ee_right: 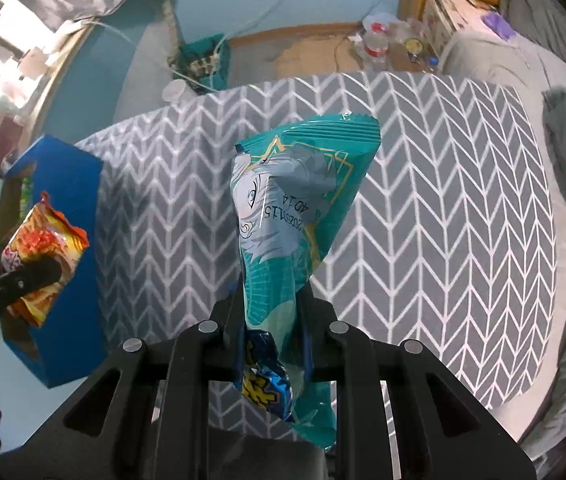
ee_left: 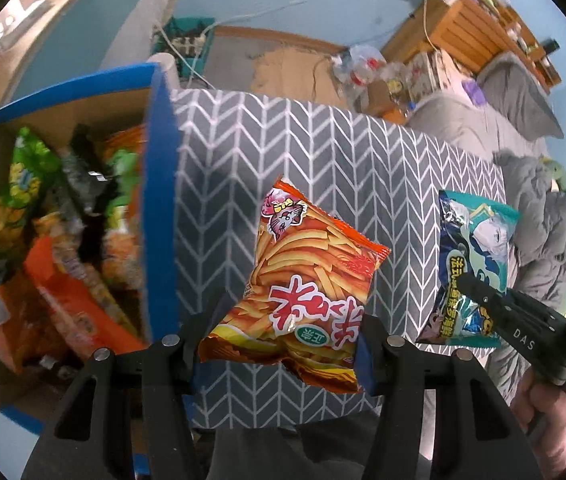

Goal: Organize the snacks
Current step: 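Lift and carry the orange bag and teal bag over the cardboard box, then lower both bags into the box and open both grippers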

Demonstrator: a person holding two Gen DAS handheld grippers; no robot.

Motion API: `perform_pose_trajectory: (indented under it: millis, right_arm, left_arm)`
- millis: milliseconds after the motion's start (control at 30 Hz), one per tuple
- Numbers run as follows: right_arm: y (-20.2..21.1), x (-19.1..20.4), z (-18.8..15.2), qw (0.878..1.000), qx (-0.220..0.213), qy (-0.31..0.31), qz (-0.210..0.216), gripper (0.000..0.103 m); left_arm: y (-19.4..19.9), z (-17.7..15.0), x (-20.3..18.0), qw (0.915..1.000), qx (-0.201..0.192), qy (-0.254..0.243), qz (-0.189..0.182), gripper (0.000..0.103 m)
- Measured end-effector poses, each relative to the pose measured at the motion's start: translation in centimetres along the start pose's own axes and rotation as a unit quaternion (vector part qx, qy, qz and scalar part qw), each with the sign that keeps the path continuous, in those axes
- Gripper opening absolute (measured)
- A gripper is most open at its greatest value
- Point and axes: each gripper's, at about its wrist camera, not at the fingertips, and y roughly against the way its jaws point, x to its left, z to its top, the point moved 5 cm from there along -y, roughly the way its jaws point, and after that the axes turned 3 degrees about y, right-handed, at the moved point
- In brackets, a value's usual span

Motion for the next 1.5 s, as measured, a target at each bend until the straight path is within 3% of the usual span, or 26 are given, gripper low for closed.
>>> perform_pose_trajectory:
  millis: [433,867,1267,1500]
  right_arm:
    - [1.2,8.9,2.6,0.997,-0.012,0.066,0.04,0.018]
    - [-0.1,18.1,4.1,0.988,-0.002,0.128,0.087,0.018]
    - [-1.9,26.1,4.0,0.976,0.018,0.191,0.106,0.018]
    - [-3.4,28.6,4.2,0.973,0.035,0.2,0.109,0.018]
  left_arm:
    - [4.1,-0.5,6.6,0.9958,-0.05,0.077,-0.002,0.056]
    - [5.8,-1.2,14.7,0.9842,-0.081,0.157,0.016,0.056]
    - [5.0,-0.9,19.2,0.9766,-0.083,0.198,0.014,0.057]
    - [5.7,-1.1,20.6,0.9757,-0.081,0.203,0.006,0.06]
